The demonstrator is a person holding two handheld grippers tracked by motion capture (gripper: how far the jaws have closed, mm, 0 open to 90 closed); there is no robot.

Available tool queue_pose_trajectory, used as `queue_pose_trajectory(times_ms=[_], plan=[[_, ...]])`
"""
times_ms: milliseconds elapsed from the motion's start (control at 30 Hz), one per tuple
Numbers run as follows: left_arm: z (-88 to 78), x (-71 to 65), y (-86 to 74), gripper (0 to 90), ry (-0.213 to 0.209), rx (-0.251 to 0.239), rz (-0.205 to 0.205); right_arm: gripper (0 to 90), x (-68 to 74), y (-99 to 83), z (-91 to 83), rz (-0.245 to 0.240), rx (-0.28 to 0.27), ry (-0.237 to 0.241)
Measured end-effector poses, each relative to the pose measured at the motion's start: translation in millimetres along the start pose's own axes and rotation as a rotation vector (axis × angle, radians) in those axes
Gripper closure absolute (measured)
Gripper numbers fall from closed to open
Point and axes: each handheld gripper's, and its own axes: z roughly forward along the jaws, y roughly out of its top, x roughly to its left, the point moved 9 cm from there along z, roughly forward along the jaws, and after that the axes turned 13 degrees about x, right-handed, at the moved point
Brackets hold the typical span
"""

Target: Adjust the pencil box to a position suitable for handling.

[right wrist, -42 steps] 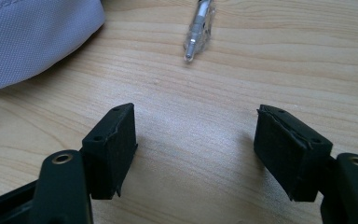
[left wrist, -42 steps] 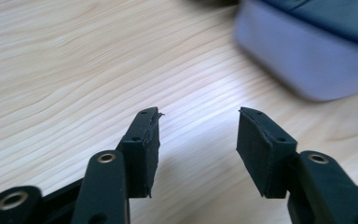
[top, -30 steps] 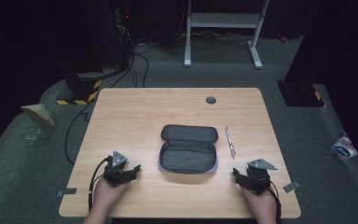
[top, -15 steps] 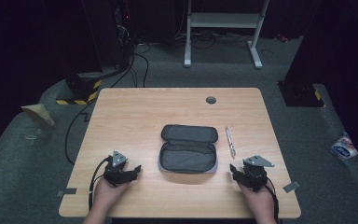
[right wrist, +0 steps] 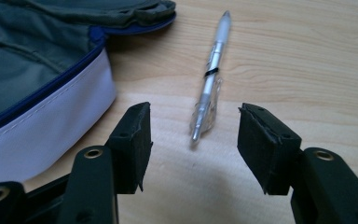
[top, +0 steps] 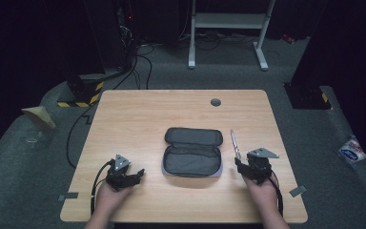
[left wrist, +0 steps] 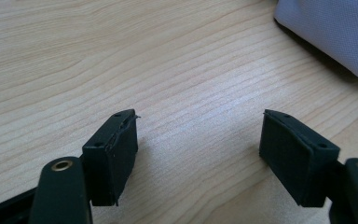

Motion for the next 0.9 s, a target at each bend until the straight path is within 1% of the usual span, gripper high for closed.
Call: queue_pose_trajectory(times_ms=[133, 200, 233, 300, 433, 467, 633, 700, 767, 833, 900], plan=[[0.0, 0.0, 0.0, 27.9, 0.000, 0.000, 0.000, 49.5, -1.4, 8.0, 6.4, 0.004, 0.021, -0.024], [-0.1, 0.0, -0.1, 27.9, 0.000, 0.001, 0.000, 52.2, -2.0, 12.2, 9.4, -0.006, 0.031, -0.030], [0.0, 0.0, 0.0, 27.9, 0.000, 0.000, 0.000, 52.4, -2.0, 13.5, 10.5, -0.004, 0.038, -0.031], [0.0, 0.0, 0.0, 27.9, 0.000, 0.000, 0.000, 52.8, -2.2, 18.8, 13.4, -0.011, 0.031, -0.022], [0.0, 0.0, 0.0, 27.9, 0.000, 0.000, 0.000, 52.8, -2.6, 26.3, 17.3, -0.004, 0.028, -0.015], [0.0, 0.0, 0.0, 27.9, 0.000, 0.000, 0.000, 52.8, -3.0, 28.0, 18.3, -0.006, 0.031, -0.023], [0.1, 0.0, 0.1, 27.9, 0.000, 0.000, 0.000, 53.0, -0.8, 36.9, 23.7, -0.024, 0.036, -0.032], [0.0, 0.1, 0.1, 27.9, 0.000, 0.001, 0.001, 53.0, 0.0, 40.1, 26.5, -0.023, 0.047, -0.035], [0.1, 0.1, 0.1, 27.9, 0.000, 0.001, 0.002, 55.2, -0.9, 43.1, 29.2, -0.039, 0.052, -0.043], [0.1, 0.1, 0.1, 27.9, 0.000, 0.001, 0.002, 57.9, -0.8, 45.9, 32.6, -0.038, 0.058, -0.018], [0.1, 0.1, 0.1, 27.9, 0.000, 0.001, 0.002, 59.0, -2.7, 48.1, 36.5, -0.016, 0.066, 0.002]])
